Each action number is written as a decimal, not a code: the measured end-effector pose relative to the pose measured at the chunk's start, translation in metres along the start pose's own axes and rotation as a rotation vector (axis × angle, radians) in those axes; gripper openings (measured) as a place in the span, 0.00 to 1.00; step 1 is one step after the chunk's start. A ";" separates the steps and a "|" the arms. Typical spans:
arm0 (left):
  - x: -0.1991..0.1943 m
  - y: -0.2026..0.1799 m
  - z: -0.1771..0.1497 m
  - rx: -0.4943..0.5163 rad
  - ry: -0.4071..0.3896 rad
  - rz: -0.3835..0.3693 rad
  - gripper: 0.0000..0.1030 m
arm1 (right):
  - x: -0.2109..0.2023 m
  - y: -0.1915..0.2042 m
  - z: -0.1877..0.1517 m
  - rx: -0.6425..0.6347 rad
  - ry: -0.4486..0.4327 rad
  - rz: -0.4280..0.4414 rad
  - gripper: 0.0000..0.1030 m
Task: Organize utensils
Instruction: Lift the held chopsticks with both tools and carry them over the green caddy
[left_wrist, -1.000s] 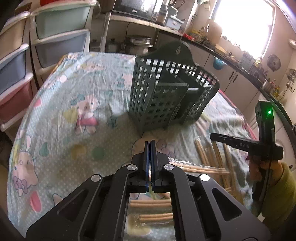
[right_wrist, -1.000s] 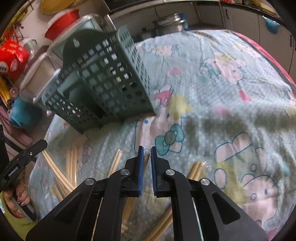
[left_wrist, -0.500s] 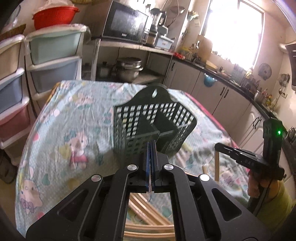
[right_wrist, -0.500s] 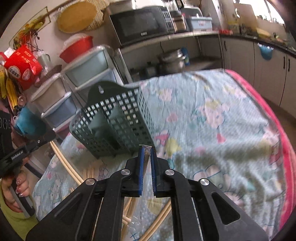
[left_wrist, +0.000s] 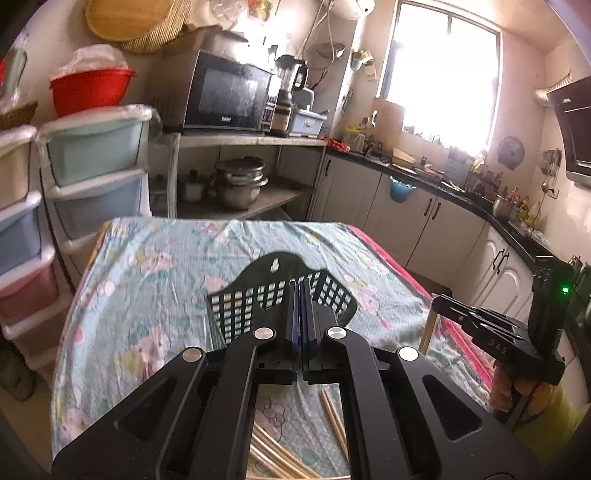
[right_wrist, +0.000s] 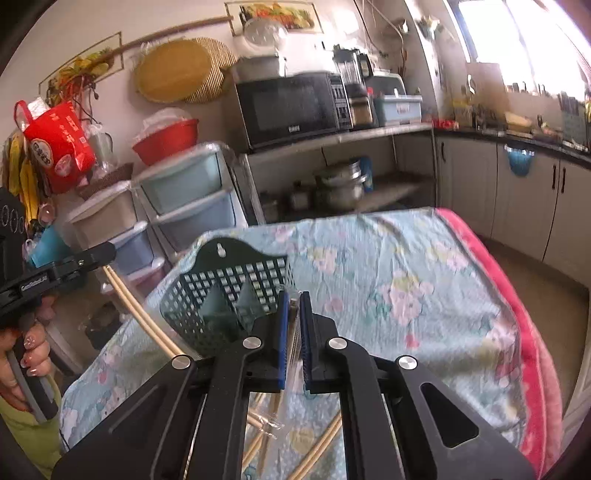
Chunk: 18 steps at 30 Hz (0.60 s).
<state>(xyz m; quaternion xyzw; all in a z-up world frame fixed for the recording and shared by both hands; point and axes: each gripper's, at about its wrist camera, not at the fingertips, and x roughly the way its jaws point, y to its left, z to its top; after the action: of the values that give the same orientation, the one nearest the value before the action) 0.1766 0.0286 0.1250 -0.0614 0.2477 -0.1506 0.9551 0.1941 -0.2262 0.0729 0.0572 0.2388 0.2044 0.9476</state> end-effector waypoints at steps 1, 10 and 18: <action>-0.001 -0.001 0.002 0.004 -0.006 -0.001 0.00 | -0.002 0.001 0.002 -0.005 -0.010 -0.005 0.06; -0.013 -0.007 0.027 0.043 -0.072 0.005 0.00 | -0.019 0.013 0.023 -0.058 -0.096 -0.049 0.05; -0.026 0.000 0.051 0.033 -0.128 0.019 0.00 | -0.026 0.023 0.048 -0.079 -0.143 -0.033 0.05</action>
<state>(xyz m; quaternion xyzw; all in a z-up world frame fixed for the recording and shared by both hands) 0.1801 0.0388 0.1809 -0.0526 0.1841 -0.1414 0.9713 0.1880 -0.2169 0.1311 0.0302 0.1630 0.1932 0.9671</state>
